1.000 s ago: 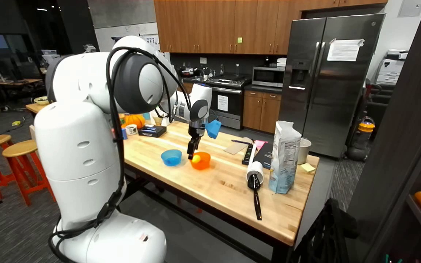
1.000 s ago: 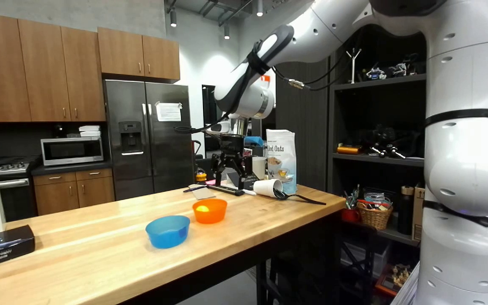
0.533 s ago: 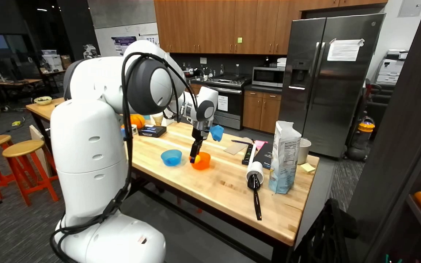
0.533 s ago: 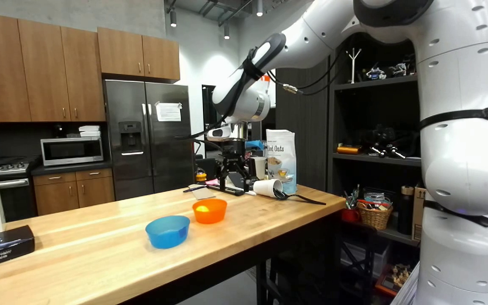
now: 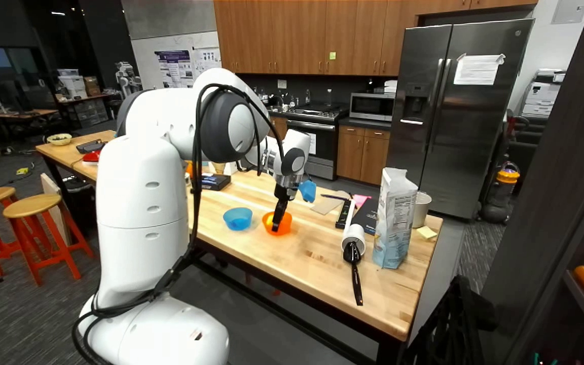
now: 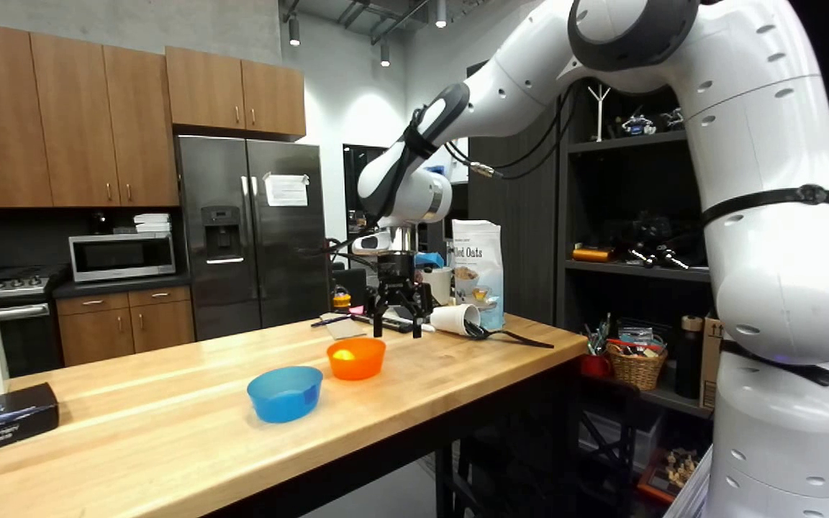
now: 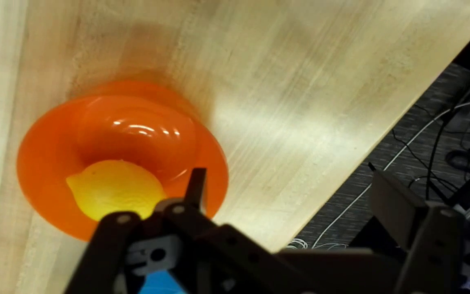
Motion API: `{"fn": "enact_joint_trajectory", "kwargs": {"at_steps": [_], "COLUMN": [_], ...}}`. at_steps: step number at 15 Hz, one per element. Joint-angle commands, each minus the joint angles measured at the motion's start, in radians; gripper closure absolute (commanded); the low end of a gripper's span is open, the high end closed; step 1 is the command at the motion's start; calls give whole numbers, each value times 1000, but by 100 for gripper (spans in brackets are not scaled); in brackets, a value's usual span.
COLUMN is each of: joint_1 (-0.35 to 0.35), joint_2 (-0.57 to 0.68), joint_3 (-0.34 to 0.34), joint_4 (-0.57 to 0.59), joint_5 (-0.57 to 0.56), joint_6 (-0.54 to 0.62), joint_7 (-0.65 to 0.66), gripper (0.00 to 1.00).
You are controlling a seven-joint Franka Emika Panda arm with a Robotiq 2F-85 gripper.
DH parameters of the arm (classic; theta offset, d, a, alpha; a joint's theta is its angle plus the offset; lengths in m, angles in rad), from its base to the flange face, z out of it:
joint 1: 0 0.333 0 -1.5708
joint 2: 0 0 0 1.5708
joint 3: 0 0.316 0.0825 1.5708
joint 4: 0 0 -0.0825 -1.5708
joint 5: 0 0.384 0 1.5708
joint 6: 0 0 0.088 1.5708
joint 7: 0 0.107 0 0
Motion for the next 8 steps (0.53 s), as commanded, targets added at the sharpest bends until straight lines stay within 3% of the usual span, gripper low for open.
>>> {"fn": "enact_joint_trajectory", "kwargs": {"at_steps": [1,6,8], "joint_1": [-29,-31,-28], "joint_2": [47,93,104], "joint_3": [36,56,55], "joint_4": [36,51,54], "joint_5": [15,-3,-26], "joint_6": [37,45,29], "joint_7": [-39,-21,-7], "gripper": [0,0,26]}}
